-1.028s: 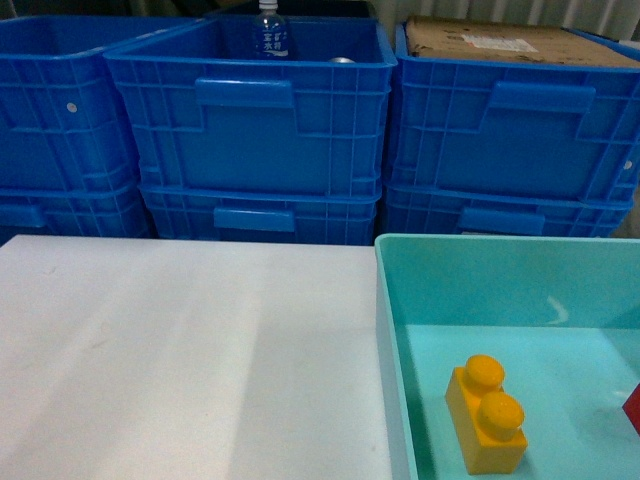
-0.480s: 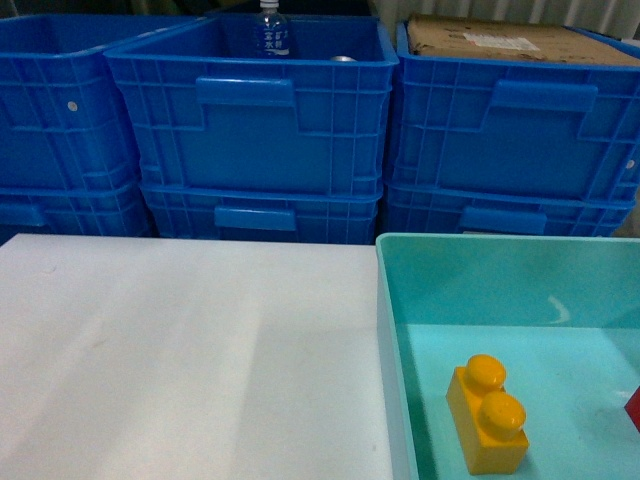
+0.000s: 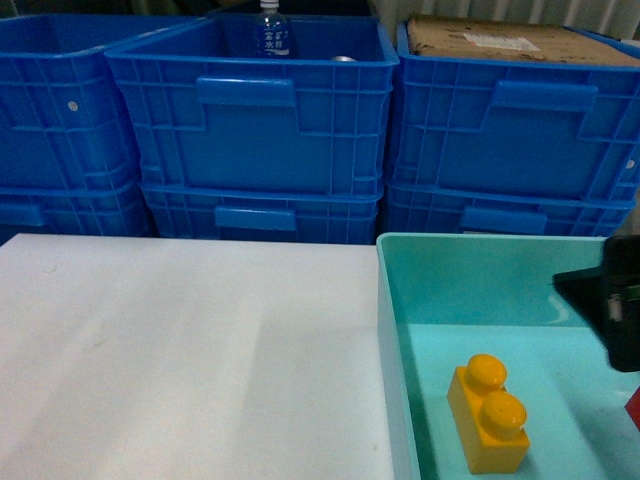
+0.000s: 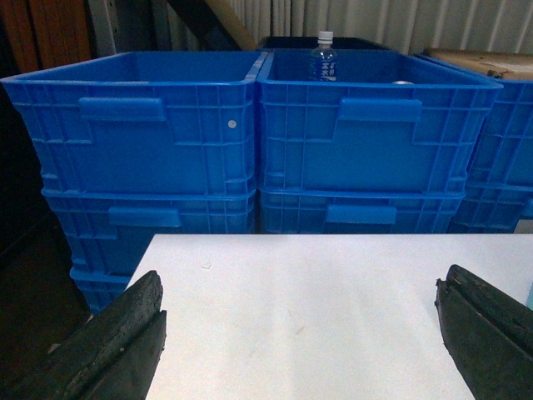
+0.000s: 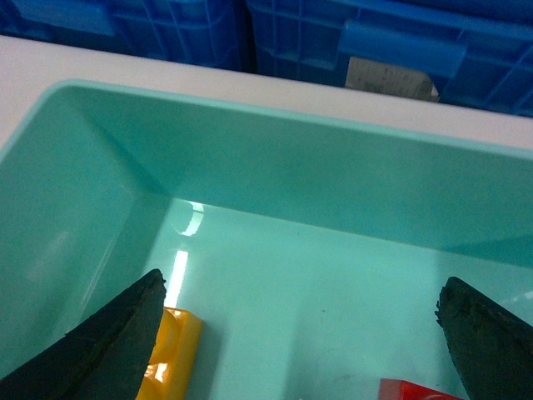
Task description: Pick red block from blue box to shelf
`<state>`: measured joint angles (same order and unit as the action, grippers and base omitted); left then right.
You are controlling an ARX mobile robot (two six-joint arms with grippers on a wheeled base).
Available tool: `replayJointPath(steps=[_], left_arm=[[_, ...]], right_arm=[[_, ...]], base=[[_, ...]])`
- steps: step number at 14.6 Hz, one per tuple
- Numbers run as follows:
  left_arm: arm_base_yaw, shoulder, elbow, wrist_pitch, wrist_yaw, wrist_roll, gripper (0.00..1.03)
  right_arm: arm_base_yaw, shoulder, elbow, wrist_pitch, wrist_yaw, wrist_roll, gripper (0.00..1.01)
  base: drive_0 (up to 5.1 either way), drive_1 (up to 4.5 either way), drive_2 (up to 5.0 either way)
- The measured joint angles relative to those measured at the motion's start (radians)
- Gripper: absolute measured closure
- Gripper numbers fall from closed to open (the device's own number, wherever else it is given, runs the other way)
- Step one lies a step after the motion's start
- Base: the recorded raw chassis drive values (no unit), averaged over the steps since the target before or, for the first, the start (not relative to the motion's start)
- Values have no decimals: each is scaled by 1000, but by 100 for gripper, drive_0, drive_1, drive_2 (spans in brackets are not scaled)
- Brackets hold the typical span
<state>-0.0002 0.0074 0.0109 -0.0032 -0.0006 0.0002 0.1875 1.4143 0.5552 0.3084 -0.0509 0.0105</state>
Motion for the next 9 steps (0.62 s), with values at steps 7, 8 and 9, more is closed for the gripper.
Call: replayJointPath(steps=[7, 8, 9], left_arm=[[0, 0, 0, 0, 0, 0, 5], [0, 0, 0, 0, 0, 0, 5], [0, 0, 0, 0, 0, 0, 5]], right_arm=[[25, 234, 94, 88, 157, 118, 3], [20, 234, 94, 90, 157, 118, 3], [19, 234, 94, 90, 157, 118, 3]], base=[[0, 0, 0], [0, 0, 0], [0, 0, 0]])
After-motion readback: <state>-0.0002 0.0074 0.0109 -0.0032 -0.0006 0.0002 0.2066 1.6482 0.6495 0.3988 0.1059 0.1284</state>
